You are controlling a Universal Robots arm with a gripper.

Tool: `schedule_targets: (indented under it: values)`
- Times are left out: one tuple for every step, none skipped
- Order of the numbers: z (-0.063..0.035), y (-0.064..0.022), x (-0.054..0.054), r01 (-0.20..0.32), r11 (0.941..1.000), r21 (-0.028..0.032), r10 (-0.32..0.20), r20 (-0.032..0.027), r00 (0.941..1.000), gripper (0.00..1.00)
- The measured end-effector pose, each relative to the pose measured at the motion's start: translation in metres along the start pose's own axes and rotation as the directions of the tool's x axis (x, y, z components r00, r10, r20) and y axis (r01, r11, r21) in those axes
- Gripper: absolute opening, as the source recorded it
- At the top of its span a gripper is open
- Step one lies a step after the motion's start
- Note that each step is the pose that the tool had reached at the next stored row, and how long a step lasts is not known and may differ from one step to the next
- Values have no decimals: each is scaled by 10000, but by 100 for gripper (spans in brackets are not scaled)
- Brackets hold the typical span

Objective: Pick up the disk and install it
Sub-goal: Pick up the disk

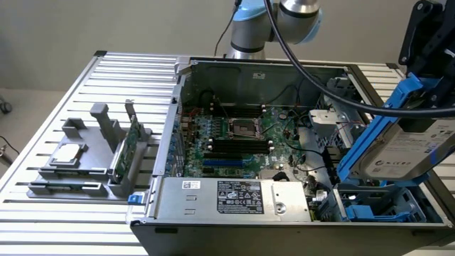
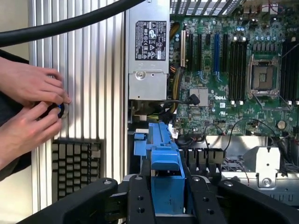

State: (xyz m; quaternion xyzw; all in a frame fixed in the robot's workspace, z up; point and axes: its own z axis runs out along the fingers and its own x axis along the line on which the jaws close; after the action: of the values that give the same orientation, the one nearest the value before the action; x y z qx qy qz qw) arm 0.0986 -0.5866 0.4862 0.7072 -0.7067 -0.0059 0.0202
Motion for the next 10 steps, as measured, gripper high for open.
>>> schedule_targets:
  values:
    - [18, -11, 0, 0, 10000, 0, 0, 2, 10000, 32]
    - [36, -21, 0, 0, 10000, 0, 0, 2, 10000, 32]
    - [56, -32, -1, 0, 10000, 0, 0, 3, 10000, 32]
    - [74, -42, -1, 0, 10000, 0, 0, 3, 10000, 32]
    - [91, -52, -2, 0, 10000, 0, 0, 3, 10000, 32]
    - [109, -64, -2, 1, 10000, 0, -1, 3, 10000, 32]
    - [126, -76, -2, 0, 10000, 0, 0, 2, 10000, 32]
    - [144, -88, -2, 1, 10000, 0, -1, 3, 10000, 32]
    - [163, -101, -3, 2, 10000, 0, -2, 5, 10000, 32]
    - [180, -115, -3, 2, 10000, 0, -2, 3, 10000, 32]
